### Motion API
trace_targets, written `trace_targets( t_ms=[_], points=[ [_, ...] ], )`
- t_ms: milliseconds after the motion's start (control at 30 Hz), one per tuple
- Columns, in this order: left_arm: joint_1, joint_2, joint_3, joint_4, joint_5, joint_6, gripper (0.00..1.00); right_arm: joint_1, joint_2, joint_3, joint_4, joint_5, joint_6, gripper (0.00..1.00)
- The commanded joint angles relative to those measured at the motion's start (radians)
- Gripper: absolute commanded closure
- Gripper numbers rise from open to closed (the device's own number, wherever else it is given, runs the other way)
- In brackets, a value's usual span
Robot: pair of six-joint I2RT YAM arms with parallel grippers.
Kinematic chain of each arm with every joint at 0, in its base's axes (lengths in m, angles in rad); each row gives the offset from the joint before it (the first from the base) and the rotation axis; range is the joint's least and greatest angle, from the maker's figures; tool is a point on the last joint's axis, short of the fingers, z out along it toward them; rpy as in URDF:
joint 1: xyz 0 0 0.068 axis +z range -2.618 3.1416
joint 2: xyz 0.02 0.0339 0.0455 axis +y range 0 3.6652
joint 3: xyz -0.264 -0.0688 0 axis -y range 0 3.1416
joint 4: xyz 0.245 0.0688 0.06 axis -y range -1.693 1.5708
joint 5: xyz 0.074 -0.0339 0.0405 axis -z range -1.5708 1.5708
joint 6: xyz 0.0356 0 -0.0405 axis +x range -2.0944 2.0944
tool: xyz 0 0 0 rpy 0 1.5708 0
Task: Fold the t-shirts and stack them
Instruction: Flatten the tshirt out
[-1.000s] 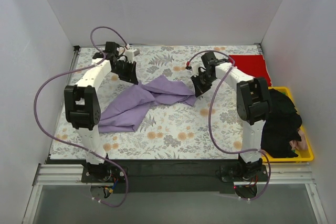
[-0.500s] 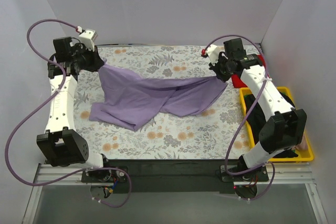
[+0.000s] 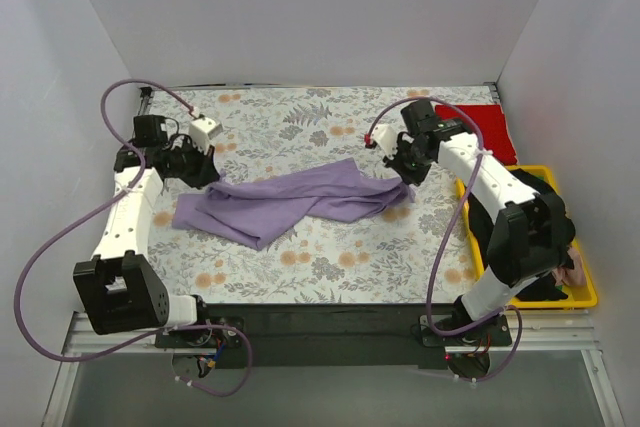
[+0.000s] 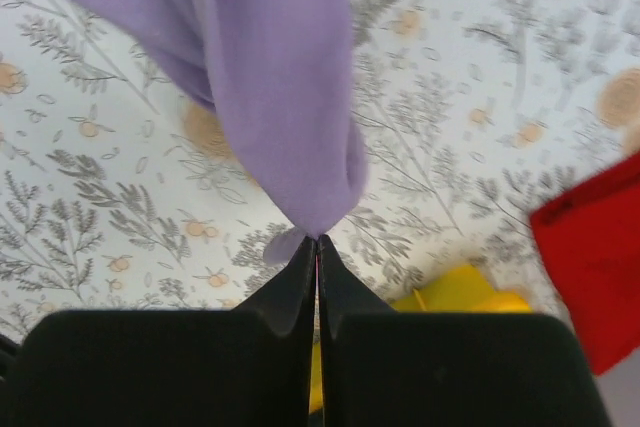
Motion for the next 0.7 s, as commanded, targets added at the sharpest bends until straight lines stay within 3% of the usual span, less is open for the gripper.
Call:
trace_targets(
  t_ms=[0, 167, 300, 400, 467, 567, 667],
  points=[
    [-0.075, -0.084, -0.083, -0.184, 0.081, 0.278, 1.00, 0.066, 0.039, -0.049, -0.043, -0.058, -0.030, 0.99],
    [-0.282, -0.245, -0.318, -0.293, 0.046, 0.404, 1.00, 0.085, 0.065, -0.118, -0.045, -0.050, -0.064, 0.99],
    [-0.326, -0.363, -0.457, -0.335, -0.017, 0.551, 0.97, 0.086, 0.060, -0.165, -0.044, -0.027, -0.085, 0.99],
    [-0.324, -0.405, -0.485, -0.326, -0.075, 0.569, 0.85, 0.085, 0.051, -0.184, -0.047, -0.012, -0.090, 0.99],
    [-0.324, -0.402, -0.477, -0.358, -0.081, 0.597, 0.70, 0.085, 0.040, -0.194, -0.048, -0.006, -0.094, 0.99],
    [-0.324, -0.406, -0.460, -0.401, -0.067, 0.639, 0.32, 0.086, 0.026, -0.202, -0.057, 0.004, -0.105, 0.99],
    [-0.324, -0.417, -0.466, -0.335, -0.077, 0.597, 0.30, 0.085, 0.016, -0.207, -0.062, 0.008, -0.105, 0.99]
  ],
)
